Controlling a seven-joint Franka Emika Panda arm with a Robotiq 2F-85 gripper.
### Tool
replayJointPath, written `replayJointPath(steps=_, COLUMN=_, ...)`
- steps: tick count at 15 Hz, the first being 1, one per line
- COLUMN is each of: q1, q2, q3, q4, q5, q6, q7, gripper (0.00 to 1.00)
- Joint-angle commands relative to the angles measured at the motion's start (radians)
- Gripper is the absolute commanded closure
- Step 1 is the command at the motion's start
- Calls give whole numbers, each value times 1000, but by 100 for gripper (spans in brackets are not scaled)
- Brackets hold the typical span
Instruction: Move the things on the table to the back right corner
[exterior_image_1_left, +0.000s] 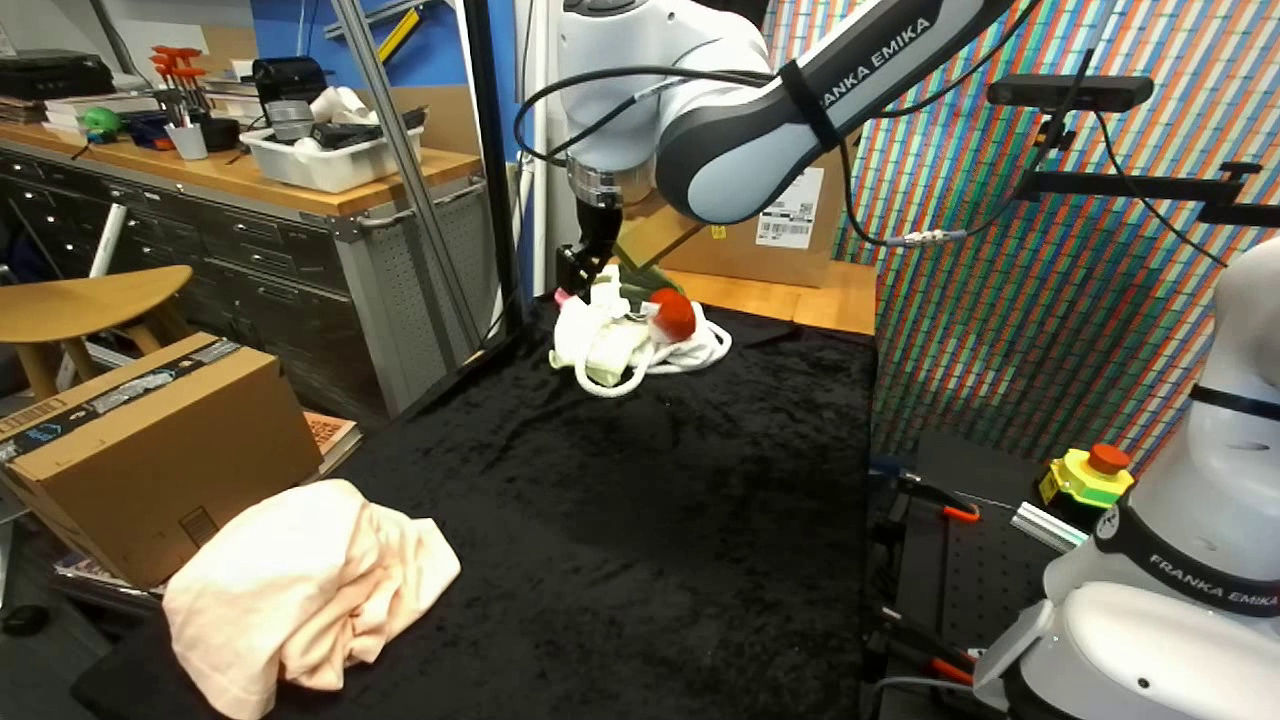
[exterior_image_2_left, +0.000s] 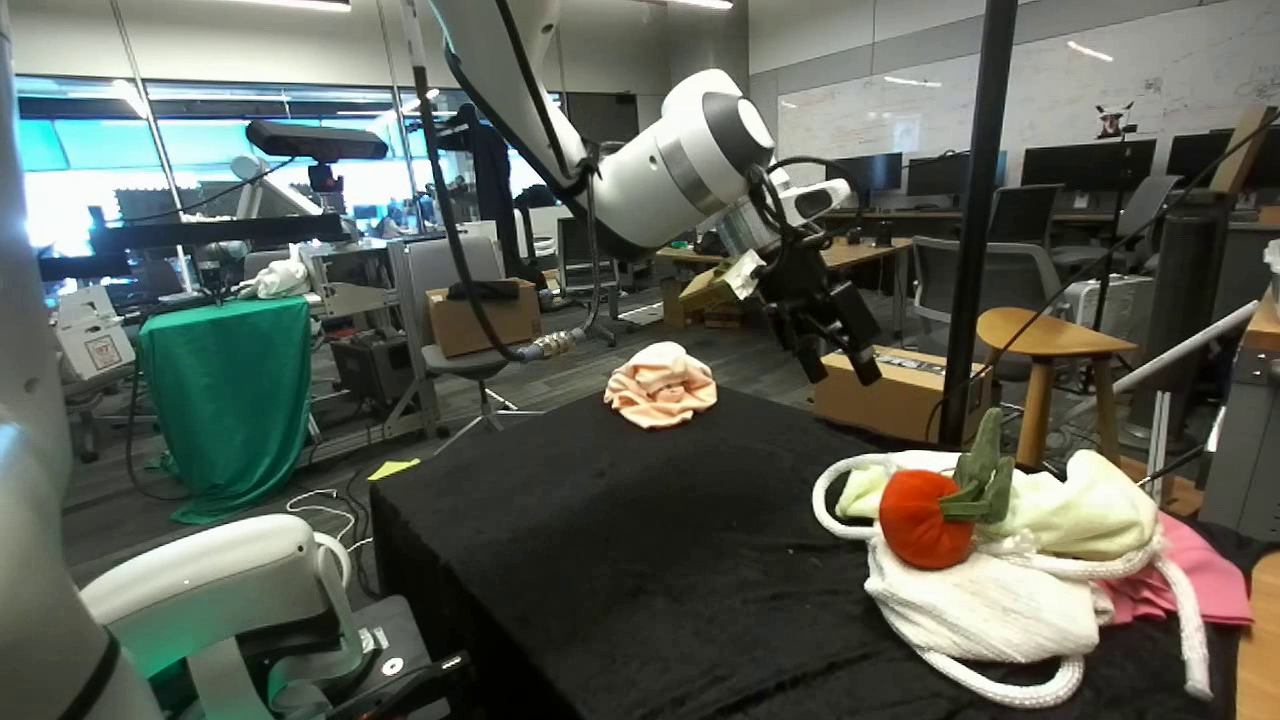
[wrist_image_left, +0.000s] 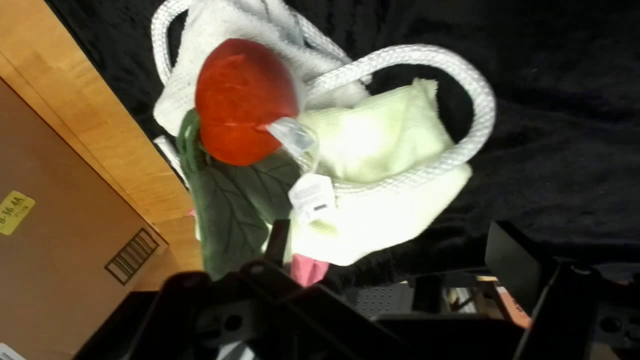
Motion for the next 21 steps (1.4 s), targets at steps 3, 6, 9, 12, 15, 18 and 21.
replayJointPath(steps=3, q1=59, q2=-2, q3=129, q4=66, q5=75, q6=-102, q7=-183, gripper=0)
replayJointPath(steps=6, q1=105, q2=48, q3=189, q4=159, q5=147, q6=-197, q7=-301, gripper=0)
replayJointPath(steps=9, q1=153, q2=118, q3=224, q4=267, q5=183, q6=-264, q7=-388, gripper=0)
replayJointPath(steps=12, q1=188, q2=206, q3=245, q4=381, q5=233, q6=-279, q7=-476, gripper=0)
replayJointPath(steps=15, q1=213, q2=303, q3=250, q4=486, q5=284, q6=-266, q7=-556, gripper=0)
replayJointPath(steps=18, q1=219, q2=387, q3=258, q4=572, q5=356, q6=-261, q7=-663, gripper=0)
replayJointPath(steps=21, q1=211, q2=454, q3=270, q4=642, q5=429, q6=-275, q7=-788, gripper=0)
